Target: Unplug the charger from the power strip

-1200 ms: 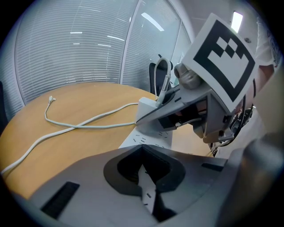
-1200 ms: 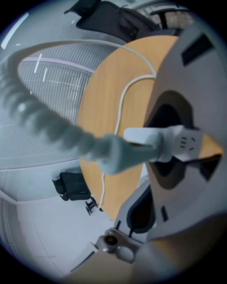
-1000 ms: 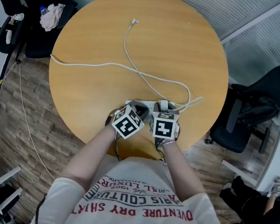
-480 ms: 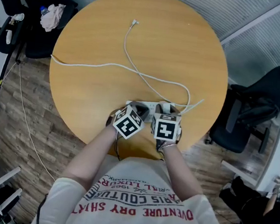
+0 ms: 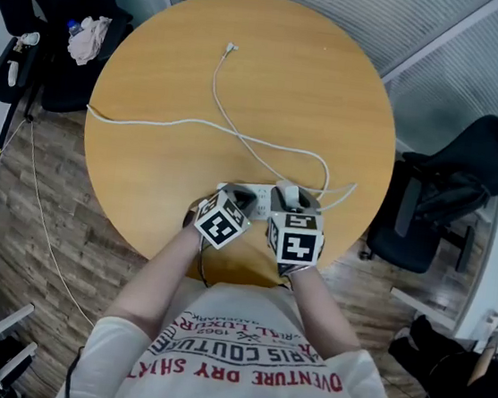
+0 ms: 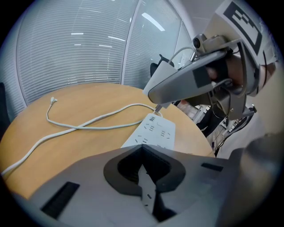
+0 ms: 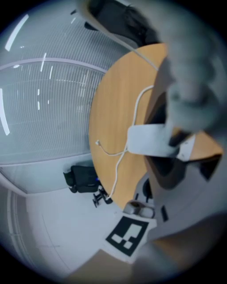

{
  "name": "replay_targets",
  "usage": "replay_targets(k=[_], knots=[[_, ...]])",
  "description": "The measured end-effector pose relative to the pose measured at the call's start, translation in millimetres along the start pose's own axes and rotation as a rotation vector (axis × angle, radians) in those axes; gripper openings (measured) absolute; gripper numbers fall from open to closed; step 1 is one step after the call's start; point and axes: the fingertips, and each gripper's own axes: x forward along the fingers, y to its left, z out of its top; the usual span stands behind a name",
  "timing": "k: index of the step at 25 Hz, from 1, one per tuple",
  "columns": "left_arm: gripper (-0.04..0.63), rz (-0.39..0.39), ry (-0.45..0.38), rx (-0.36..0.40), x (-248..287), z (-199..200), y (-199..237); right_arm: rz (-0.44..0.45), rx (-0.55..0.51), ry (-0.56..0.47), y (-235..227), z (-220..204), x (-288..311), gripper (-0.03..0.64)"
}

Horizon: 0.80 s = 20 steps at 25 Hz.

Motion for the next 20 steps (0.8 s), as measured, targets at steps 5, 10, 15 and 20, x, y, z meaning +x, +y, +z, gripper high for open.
replay_targets(k=[5, 10, 15, 20], knots=[[0.032, 0.031, -0.008, -0.023, 0, -3, 0, 0.015, 0.007, -0.036, -11, 2, -20, 0.155], [0.032, 0.054, -0.031, -0.093, -21, 3, 1, 0.024, -0.041, -0.086, -17, 9, -40, 0.155], [0.032, 0.214, -0.252, -0.028, -72, 49, 5, 0.092, -0.053, -0.168, -11, 22, -57, 0.155], [0.032, 0.427, -0.467, 0.142, -138, 100, -5, 0.158, -0.047, -0.246, -3, 40, -76, 0.155]])
